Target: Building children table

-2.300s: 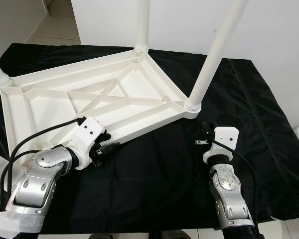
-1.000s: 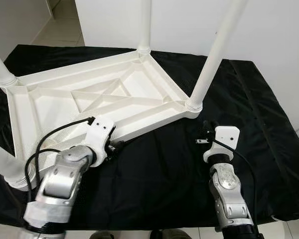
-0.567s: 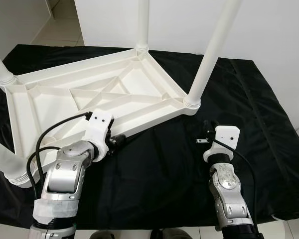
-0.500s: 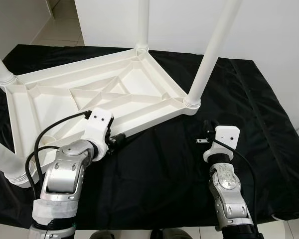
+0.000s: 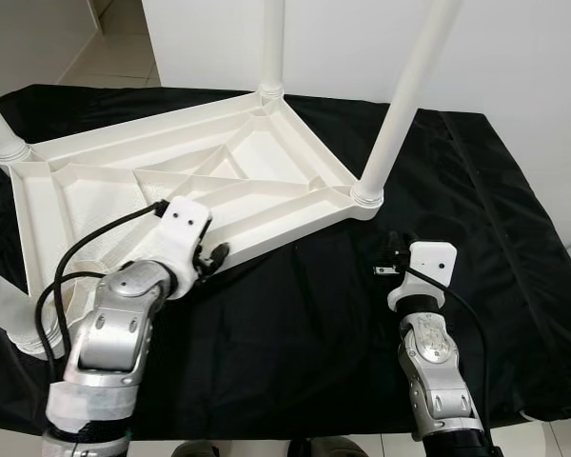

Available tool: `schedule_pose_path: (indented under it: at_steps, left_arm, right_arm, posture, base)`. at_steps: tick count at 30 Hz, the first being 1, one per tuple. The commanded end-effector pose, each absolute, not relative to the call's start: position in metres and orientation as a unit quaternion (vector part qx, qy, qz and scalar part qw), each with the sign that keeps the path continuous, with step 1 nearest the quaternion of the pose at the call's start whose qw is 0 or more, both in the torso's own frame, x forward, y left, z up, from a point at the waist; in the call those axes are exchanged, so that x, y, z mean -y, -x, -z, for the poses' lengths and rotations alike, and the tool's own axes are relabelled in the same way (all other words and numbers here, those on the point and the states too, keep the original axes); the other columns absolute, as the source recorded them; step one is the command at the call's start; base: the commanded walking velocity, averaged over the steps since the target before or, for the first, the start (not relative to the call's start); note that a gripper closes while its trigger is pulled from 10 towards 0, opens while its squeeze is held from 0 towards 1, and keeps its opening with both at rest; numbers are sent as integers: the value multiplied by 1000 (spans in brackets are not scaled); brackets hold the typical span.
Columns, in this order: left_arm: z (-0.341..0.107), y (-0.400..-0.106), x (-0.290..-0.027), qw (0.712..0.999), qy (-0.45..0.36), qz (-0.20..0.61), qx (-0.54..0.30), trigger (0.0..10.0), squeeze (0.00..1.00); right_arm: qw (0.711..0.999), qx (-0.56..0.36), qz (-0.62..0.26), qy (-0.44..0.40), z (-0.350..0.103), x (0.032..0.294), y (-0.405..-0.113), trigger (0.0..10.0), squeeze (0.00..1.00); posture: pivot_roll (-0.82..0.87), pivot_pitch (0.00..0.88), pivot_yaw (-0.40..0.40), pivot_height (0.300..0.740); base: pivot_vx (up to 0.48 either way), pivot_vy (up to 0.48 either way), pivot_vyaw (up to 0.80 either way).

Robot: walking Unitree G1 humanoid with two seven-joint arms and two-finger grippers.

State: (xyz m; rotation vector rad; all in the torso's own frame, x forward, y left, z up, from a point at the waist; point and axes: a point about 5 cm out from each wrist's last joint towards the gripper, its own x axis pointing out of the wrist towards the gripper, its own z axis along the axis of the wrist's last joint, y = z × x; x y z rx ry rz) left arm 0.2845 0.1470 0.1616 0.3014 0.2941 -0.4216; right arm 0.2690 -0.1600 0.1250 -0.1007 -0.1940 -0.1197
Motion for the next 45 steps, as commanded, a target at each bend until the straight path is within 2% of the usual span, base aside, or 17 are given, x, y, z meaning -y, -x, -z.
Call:
schedule_pose_path:
  at_steps: [1,6,12,15,16,22,23,27,33,37,39,45]
  left_arm:
    - [-146,-278,-139,943,-147,245,-171,10000,0]
    - [-159,-276,-133,934,-131,315,-106,10000,0]
    - [-176,-255,-152,908,-136,395,36,10000,0]
    - [-178,-251,-154,903,-148,399,59,10000,0]
    - [-174,-243,-163,901,-148,402,73,10000,0]
    - [-165,-229,-182,902,-96,418,54,10000,0]
    - [-163,-224,-185,901,-111,416,54,10000,0]
    - [-162,-216,-190,897,-131,417,59,10000,0]
    - [-184,-202,-180,865,-90,490,65,10000,0]
    - [-186,-201,-178,856,-92,504,66,10000,0]
    - [-184,-199,-174,838,-101,531,69,10000,0]
    - [-178,-200,-174,838,-101,531,72,10000,0]
  right_arm:
    - [992,94,59,53,-122,160,-268,10000,0]
    - [993,93,57,53,-121,159,-267,10000,0]
    - [993,92,46,53,-119,154,-271,10000,0]
    - [993,92,44,53,-119,154,-271,10000,0]
    - [993,93,41,55,-119,155,-274,10000,0]
    - [993,92,34,58,-119,158,-282,10000,0]
    - [993,94,30,62,-121,159,-289,10000,0]
    - [993,100,25,65,-128,166,-304,10000,0]
    - [993,102,4,54,-145,180,-336,10000,0]
    - [994,97,-20,52,-149,179,-342,10000,0]
    - [990,83,-101,54,-154,173,-353,10000,0]
    - [986,89,-122,68,-159,175,-353,10000,0]
  posture:
    - [87,70,-31,740]
    - [94,66,-34,740]
    - [116,50,-45,740]
    - [123,48,-48,740]
    - [155,41,-65,740]
    - [175,38,-78,740]
    - [219,43,-112,740]
    - [232,48,-128,740]
    - [247,61,-152,740]
    - [250,66,-159,740]
    - [246,74,-170,740]
    - [231,83,-171,740]
  base:
    - [0,0,0]
    - [0,0,0]
    - [0,0,0]
    - [0,0,0]
    - [0,0,0]
    - [0,0,0]
    - [0,0,0]
    - [0,0,0]
    - [0,0,0]
    - [0,0,0]
    - [0,0,0]
    - [0,0,0]
